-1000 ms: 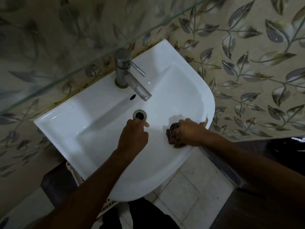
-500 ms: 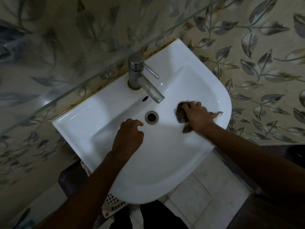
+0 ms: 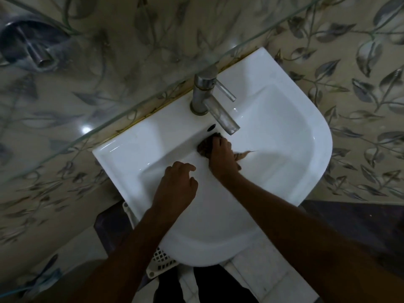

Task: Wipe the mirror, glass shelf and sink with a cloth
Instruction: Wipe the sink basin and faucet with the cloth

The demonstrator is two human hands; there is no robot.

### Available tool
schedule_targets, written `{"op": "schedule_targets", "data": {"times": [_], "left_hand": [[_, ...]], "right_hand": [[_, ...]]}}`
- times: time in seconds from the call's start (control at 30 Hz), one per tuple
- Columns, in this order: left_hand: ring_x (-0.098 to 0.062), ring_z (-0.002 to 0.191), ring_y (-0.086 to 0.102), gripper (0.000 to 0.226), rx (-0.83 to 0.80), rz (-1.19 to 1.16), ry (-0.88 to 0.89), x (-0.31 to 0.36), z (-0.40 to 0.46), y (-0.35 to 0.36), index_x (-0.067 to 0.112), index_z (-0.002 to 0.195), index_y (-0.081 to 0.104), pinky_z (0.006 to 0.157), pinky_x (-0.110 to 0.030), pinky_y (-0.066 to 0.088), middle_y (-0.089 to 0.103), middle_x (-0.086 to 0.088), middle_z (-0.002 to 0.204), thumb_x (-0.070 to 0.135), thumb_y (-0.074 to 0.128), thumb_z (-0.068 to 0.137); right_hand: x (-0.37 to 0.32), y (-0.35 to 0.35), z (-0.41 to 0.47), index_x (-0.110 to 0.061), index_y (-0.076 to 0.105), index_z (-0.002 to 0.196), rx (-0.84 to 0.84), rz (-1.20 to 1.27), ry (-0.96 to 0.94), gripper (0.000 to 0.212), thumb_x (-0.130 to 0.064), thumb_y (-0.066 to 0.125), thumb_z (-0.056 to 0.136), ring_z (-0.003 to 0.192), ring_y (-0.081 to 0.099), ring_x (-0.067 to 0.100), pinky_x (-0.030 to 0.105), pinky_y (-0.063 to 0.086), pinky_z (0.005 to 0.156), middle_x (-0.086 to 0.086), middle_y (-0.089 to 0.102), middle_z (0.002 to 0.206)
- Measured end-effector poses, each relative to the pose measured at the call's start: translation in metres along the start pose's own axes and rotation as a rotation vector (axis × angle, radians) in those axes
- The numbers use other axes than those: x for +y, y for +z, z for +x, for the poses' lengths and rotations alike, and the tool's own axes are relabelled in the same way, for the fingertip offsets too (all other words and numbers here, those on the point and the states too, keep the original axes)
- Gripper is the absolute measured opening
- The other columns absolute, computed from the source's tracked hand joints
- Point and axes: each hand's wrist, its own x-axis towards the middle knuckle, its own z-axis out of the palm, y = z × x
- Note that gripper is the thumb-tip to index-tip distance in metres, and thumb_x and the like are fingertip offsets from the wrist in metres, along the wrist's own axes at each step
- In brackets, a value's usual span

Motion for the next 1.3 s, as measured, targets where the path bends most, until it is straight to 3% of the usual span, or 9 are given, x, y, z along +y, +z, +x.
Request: {"op": "schedule_targets", "data": {"times": [0.17,0.33,0.43,0.53,0.77,0.93,1.03,1.23,1.3], "left_hand": [[-0.026,0.118,0.051,0.032,-0.028,-0.008,-0.035,0.003,0.006,-0.004,0.016,0.123,0.061,0.1,-0.041,0.047,0.057,-0.007,0.124,0.017,0.056,0.092],[-0.025,0.119,0.05,0.033,0.043,-0.046,0.005,0.006,0.003,-0.014,0.015,0.125,0.061,0.098,-0.04,0.048,0.057,-0.008,0.124,0.015,0.058,0.093],[-0.023,0.116,0.053,0.031,0.071,-0.042,0.018,0.002,0.003,-0.02,0.015,0.123,0.062,0.096,-0.038,0.05,0.059,-0.008,0.12,0.015,0.06,0.093],[-0.024,0.114,0.055,0.03,0.099,-0.056,0.032,-0.004,0.001,-0.022,0.012,0.121,0.064,0.095,-0.04,0.051,0.06,-0.009,0.116,0.013,0.062,0.091],[-0.026,0.118,0.055,0.033,0.066,-0.079,0.01,-0.006,0.003,-0.027,0.009,0.126,0.06,0.098,-0.035,0.048,0.058,-0.011,0.124,0.012,0.06,0.093],[-0.026,0.114,0.057,0.034,0.064,-0.117,-0.02,-0.001,0.003,-0.032,0.01,0.126,0.061,0.099,-0.04,0.051,0.058,-0.011,0.124,0.011,0.06,0.093],[-0.027,0.112,0.059,0.034,0.075,-0.121,-0.014,-0.002,0.001,-0.034,0.008,0.128,0.06,0.098,-0.039,0.051,0.058,-0.012,0.126,0.01,0.059,0.094],[-0.022,0.111,0.058,0.031,0.051,-0.152,-0.062,-0.001,0.002,-0.041,0.009,0.127,0.06,0.092,-0.029,0.047,0.058,-0.01,0.128,0.015,0.059,0.097],[-0.023,0.113,0.058,0.033,0.061,-0.157,-0.07,-0.001,0.0,-0.042,0.011,0.129,0.059,0.096,-0.033,0.049,0.056,-0.009,0.129,0.015,0.058,0.096]], "right_hand": [[-0.011,0.01,-0.015,-0.001,0.058,0.117,-0.164,0.071,-0.271,0.03,-0.003,0.06,0.088,0.106,0.052,0.033,0.043,0.043,0.094,0.017,0.059,0.115],[-0.014,-0.036,0.011,-0.016,0.067,0.091,0.135,0.755,0.329,0.015,-0.008,0.054,0.091,0.084,0.069,0.019,0.037,0.058,0.084,0.002,0.072,0.091],[0.001,-0.07,0.031,-0.007,0.062,0.109,0.366,0.893,0.488,0.017,-0.017,0.054,0.098,0.09,0.07,0.021,0.027,0.055,0.069,0.003,0.068,0.095],[-0.006,-0.079,0.032,-0.005,0.055,0.108,0.36,1.131,0.504,0.012,-0.015,0.054,0.1,0.057,0.067,0.016,0.024,0.049,0.044,0.018,0.07,0.094],[-0.037,-0.044,-0.012,-0.018,0.054,0.129,0.1,0.984,0.332,0.046,-0.021,0.073,0.087,0.108,0.065,0.024,0.045,0.058,0.089,0.002,0.064,0.118],[-0.026,-0.073,0.005,-0.012,0.056,0.111,0.293,1.088,0.397,0.022,-0.012,0.064,0.091,0.086,0.069,0.027,0.037,0.06,0.07,0.006,0.069,0.095],[-0.039,-0.053,0.001,-0.022,0.057,0.115,0.216,1.044,0.394,0.04,-0.031,0.07,0.078,0.083,0.073,0.03,0.051,0.063,0.071,0.007,0.073,0.097],[-0.073,-0.015,-0.048,-0.038,0.061,0.094,0.002,1.056,0.197,0.026,-0.025,0.079,0.08,0.09,0.071,0.026,0.041,0.059,0.075,0.001,0.068,0.096],[-0.063,-0.021,-0.039,-0.026,0.063,0.103,0.016,1.038,0.234,0.026,-0.019,0.079,0.082,0.087,0.069,0.023,0.034,0.058,0.071,0.002,0.067,0.095]]}}
